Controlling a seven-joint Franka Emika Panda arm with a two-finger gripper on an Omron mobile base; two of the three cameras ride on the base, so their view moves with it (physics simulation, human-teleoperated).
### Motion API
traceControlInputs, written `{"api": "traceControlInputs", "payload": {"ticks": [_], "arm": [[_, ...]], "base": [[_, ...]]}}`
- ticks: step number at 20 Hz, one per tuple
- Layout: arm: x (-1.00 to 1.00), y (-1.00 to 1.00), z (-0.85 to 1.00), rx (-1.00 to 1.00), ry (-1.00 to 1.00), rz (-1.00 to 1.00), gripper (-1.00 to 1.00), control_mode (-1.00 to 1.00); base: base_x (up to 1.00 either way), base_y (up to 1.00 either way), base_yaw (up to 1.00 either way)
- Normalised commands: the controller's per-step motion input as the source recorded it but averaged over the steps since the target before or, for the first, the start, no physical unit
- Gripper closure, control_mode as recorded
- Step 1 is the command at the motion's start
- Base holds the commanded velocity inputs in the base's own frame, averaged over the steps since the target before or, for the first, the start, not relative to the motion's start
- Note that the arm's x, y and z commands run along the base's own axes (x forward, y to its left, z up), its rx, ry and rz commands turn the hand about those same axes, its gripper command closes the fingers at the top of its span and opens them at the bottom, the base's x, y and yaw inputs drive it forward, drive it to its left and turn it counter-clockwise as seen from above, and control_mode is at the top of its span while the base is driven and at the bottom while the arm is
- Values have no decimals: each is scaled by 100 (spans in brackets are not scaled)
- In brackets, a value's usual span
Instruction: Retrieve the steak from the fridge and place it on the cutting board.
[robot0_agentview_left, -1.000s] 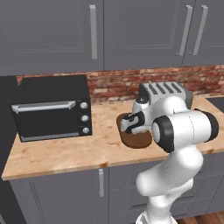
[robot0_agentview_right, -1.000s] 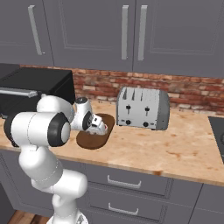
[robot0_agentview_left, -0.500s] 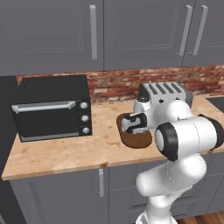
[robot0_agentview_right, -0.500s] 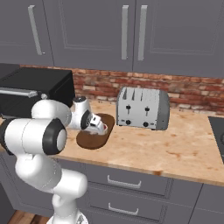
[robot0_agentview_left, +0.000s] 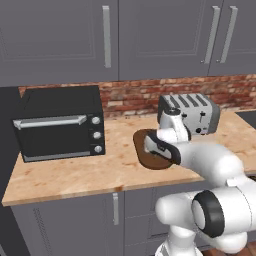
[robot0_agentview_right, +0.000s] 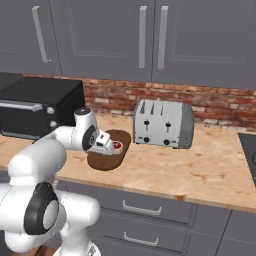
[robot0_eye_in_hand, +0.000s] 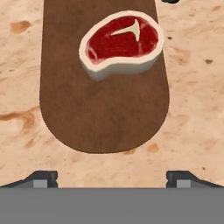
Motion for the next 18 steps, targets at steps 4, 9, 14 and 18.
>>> {"api": "traceControlInputs", "payload": {"ticks": [4, 9, 14, 18], "arm": [[-72, -8, 30, 0, 3, -2, -100, -100], [-26, -19, 37, 0, 8, -1, -100, -100], [-35, -7, 51, 0, 1, 0, -100, -100], [-24, -1, 19, 0, 0, 0, -100, -100]], "base": [[0, 0, 0], [0, 0, 0], [0, 0, 0], [0, 0, 0]]}}
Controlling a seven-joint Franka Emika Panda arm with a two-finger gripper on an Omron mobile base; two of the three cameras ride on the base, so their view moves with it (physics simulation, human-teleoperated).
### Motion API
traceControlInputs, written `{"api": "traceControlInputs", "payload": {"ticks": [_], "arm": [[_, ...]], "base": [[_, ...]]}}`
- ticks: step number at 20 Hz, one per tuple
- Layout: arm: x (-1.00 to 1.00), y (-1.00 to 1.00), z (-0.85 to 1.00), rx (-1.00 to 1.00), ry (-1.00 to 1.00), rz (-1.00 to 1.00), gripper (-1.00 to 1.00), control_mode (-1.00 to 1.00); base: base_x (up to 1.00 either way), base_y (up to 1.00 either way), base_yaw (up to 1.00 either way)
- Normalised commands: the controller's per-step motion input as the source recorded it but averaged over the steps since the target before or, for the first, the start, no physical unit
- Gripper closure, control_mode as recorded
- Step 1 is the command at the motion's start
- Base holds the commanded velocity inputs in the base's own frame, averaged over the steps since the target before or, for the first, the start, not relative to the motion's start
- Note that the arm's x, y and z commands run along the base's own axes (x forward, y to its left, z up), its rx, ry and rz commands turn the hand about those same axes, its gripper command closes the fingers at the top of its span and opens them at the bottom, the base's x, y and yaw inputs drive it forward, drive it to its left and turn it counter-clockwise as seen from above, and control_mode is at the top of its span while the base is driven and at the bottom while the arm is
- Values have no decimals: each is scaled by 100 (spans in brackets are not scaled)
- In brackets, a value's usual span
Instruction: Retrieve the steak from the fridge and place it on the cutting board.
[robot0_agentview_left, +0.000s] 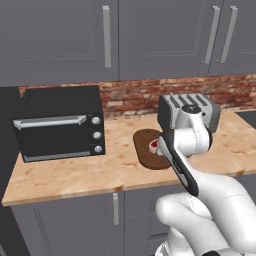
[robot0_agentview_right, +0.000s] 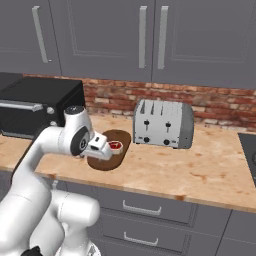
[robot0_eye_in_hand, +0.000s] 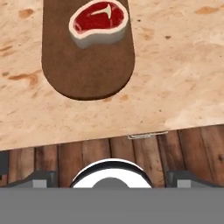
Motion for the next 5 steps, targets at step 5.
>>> {"api": "traceControlInputs", "payload": {"ticks": [5], "arm": [[-19, 0, 0, 0, 0, 0, -100, -100]], "base": [[0, 0, 0]]}}
